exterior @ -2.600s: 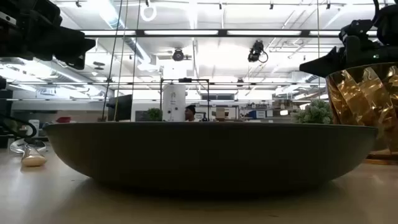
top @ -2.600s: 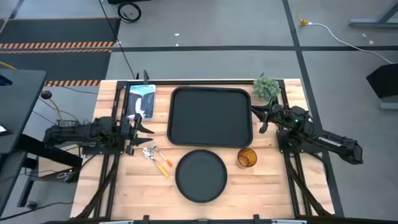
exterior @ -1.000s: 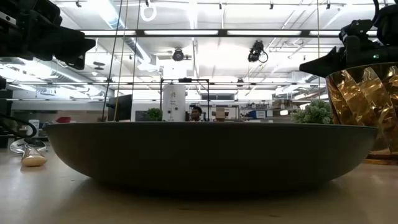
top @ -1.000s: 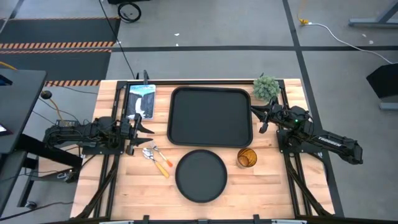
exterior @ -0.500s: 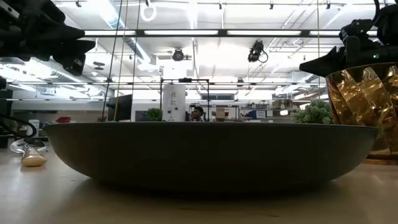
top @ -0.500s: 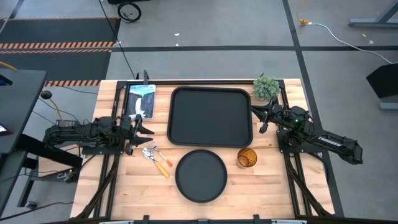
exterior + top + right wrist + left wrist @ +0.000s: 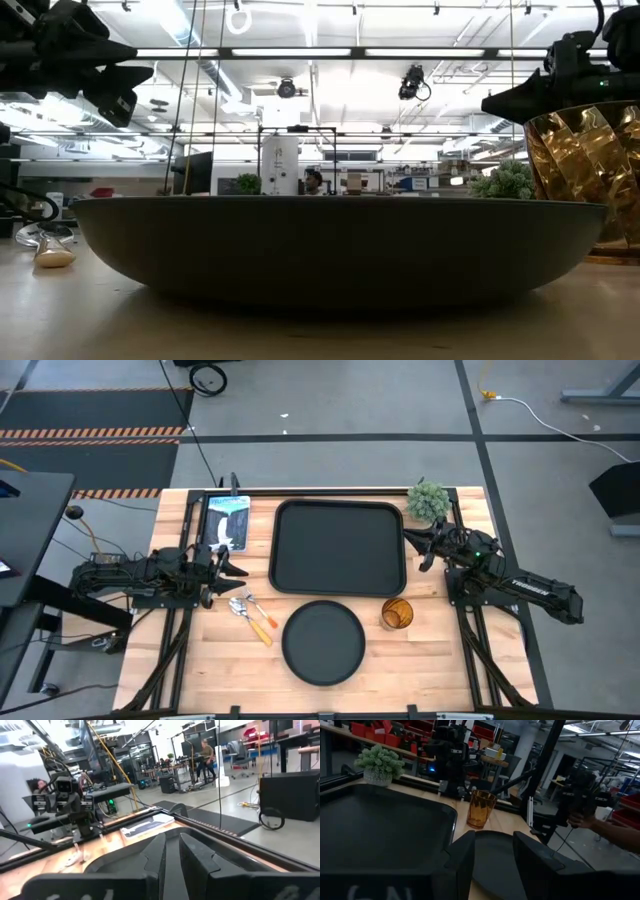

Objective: Pick and place plate/cup/fork/spoon on tray
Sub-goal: Put the brown glass on the black serving tray

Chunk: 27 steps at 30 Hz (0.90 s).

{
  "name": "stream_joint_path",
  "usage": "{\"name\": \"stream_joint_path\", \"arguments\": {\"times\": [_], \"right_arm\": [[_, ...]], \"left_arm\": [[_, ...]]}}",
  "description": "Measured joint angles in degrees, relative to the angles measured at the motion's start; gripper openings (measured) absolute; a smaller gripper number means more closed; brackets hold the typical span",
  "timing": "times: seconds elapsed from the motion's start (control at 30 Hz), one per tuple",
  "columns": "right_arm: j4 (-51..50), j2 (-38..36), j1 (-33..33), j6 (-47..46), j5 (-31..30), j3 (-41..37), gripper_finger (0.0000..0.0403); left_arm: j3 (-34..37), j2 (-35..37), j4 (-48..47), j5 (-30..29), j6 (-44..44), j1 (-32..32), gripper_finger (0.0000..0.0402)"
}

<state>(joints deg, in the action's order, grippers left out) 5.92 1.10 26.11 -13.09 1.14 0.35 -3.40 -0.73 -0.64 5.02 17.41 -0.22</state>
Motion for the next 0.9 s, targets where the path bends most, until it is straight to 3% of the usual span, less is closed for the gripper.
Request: {"name": "stream_joint_path", "arguments": {"times": [0.13, 0.3, 0.57, 0.9], "right_arm": [[-0.1, 0.0, -0.1, 0.0, 1.0, 0.0, 0.0059], [-0.1, 0.0, -0.1, -1.0, 6.5, 0.0, 0.0059], [0.1, 0.0, -0.1, -12.4, 10.4, 0.0, 0.0059], [9.5, 0.0, -3.1, -15.3, 12.4, 0.0, 0.0059]], "left_arm": [[0.0, 0.0, 0.0, 0.0, 0.0, 0.0, 0.0142], [0.0, 0.0, 0.0, 0.0, 0.0, 0.0, 0.0142], [0.0, 0.0, 0.0, 0.0, 0.0, 0.0, 0.0142], [0.0, 0.0, 0.0, 0.0, 0.0, 0.0, 0.0142]]}}
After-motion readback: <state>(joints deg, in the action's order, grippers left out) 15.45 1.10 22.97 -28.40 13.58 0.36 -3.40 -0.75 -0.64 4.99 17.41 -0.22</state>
